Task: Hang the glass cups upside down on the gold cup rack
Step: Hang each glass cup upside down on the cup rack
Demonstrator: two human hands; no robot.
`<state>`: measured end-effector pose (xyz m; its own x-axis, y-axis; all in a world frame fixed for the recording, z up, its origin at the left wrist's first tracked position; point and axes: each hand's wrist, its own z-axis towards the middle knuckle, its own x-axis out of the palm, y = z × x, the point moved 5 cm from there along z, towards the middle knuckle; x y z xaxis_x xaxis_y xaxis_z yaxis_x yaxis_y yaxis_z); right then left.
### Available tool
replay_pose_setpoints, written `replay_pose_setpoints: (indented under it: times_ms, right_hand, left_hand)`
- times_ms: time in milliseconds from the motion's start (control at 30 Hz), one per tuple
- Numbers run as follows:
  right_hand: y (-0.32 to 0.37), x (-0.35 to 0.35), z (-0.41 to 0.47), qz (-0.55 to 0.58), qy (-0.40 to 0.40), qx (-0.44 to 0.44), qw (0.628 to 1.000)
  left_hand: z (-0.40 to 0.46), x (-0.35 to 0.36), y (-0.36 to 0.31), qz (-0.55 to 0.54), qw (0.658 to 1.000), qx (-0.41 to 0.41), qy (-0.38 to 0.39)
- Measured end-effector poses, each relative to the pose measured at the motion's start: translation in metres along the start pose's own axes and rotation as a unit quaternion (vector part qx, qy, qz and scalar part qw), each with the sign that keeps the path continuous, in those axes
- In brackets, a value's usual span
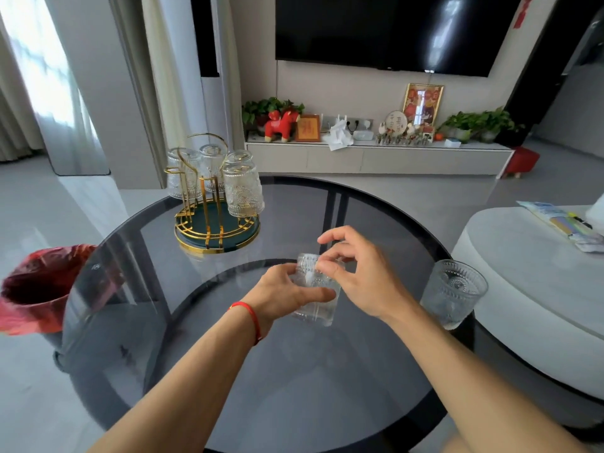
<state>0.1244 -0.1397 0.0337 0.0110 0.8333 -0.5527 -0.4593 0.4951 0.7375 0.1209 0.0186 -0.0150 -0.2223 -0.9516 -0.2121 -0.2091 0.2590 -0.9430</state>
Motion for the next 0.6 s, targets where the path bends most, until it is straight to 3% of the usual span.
replay_pose_setpoints:
  times_ms: [67,167,267,333,367,467,533,600]
  right_hand:
    - [-0.002,0.003,0.004,0.030,-0.046,0.005,0.998]
    - [-0.016,0.017,0.006,0.138,-0.081,0.146,0.976]
    - [-0.015,0.062,-0.001,0.344,0.033,0.287,0.893]
    - [-0.001,0.087,0.002,0.468,0.073,0.312,0.824]
    - [0.004,0.096,0.006,0.499,0.073,0.311,0.805]
    - [0.016,0.111,0.024,0.529,0.043,0.291,0.796]
    - [0.020,0.114,0.038,0.526,0.014,0.263,0.809]
    - [0.020,0.112,0.053,0.494,-0.024,0.249,0.833]
  left_hand:
    - [-0.001,-0.015,-0.003,-0.055,0.998,0.009,-0.032]
    - [0.000,-0.038,-0.005,-0.183,0.978,0.041,-0.091]
    - [-0.001,-0.052,-0.006,-0.245,0.953,0.081,-0.158]
    - [-0.002,-0.056,-0.006,-0.241,0.948,0.109,-0.178]
    - [-0.002,-0.059,-0.006,-0.231,0.947,0.119,-0.188]
    - [0.004,-0.076,-0.010,-0.217,0.950,0.133,-0.180]
    - [0.008,-0.091,-0.013,-0.242,0.949,0.115,-0.166]
    - [0.013,-0.107,-0.008,-0.311,0.926,0.099,-0.192]
